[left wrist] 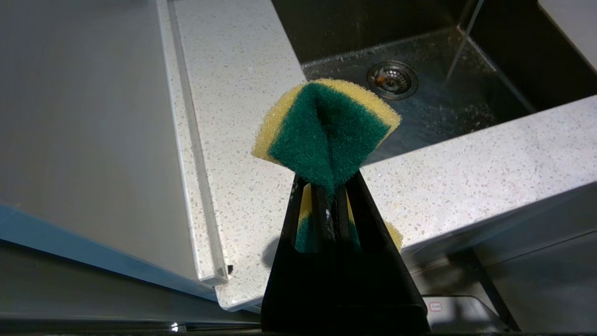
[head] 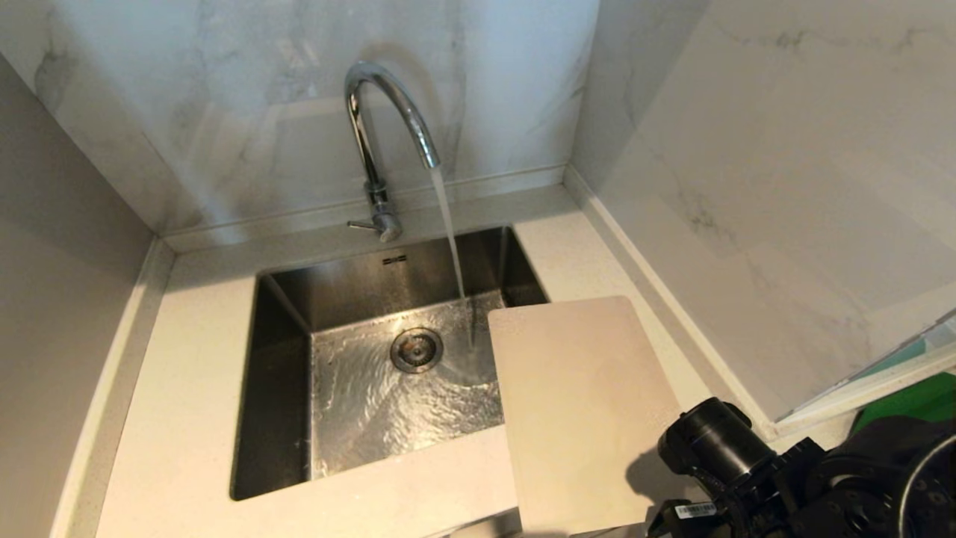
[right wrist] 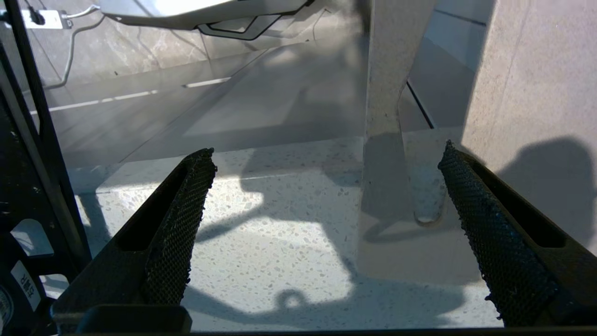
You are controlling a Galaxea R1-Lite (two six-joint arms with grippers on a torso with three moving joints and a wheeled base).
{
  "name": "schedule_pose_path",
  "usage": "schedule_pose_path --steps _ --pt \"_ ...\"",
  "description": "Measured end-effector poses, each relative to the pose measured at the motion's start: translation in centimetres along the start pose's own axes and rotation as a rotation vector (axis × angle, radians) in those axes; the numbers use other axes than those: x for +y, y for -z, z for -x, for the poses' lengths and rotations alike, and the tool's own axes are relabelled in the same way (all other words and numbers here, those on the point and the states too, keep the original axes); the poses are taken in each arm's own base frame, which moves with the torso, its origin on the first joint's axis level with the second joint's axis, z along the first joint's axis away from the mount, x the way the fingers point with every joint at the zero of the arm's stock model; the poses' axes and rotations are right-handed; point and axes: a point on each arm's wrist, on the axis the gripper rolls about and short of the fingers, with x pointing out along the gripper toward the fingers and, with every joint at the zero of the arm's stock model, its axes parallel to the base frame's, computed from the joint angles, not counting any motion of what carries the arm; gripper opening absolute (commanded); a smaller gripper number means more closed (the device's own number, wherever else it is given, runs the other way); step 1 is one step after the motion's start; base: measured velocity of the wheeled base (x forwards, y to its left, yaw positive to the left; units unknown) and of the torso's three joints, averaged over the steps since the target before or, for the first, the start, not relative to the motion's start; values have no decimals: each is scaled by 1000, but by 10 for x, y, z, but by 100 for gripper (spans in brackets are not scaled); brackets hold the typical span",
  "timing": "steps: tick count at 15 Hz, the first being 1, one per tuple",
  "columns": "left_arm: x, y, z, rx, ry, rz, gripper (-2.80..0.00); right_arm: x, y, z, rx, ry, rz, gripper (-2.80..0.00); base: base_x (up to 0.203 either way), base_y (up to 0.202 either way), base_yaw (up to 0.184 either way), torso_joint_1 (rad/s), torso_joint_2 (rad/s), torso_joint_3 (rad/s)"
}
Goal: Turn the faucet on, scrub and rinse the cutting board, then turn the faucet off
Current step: Pick up the cutting board
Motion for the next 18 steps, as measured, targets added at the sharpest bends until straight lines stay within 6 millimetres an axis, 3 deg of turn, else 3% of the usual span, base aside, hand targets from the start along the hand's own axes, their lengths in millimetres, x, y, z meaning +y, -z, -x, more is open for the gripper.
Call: schedule_pose_path --steps 18 --pt "0 0 0 0 0 0 -280 -7 -8 -25 31 -64 25 0 0 0 0 0 0 0"
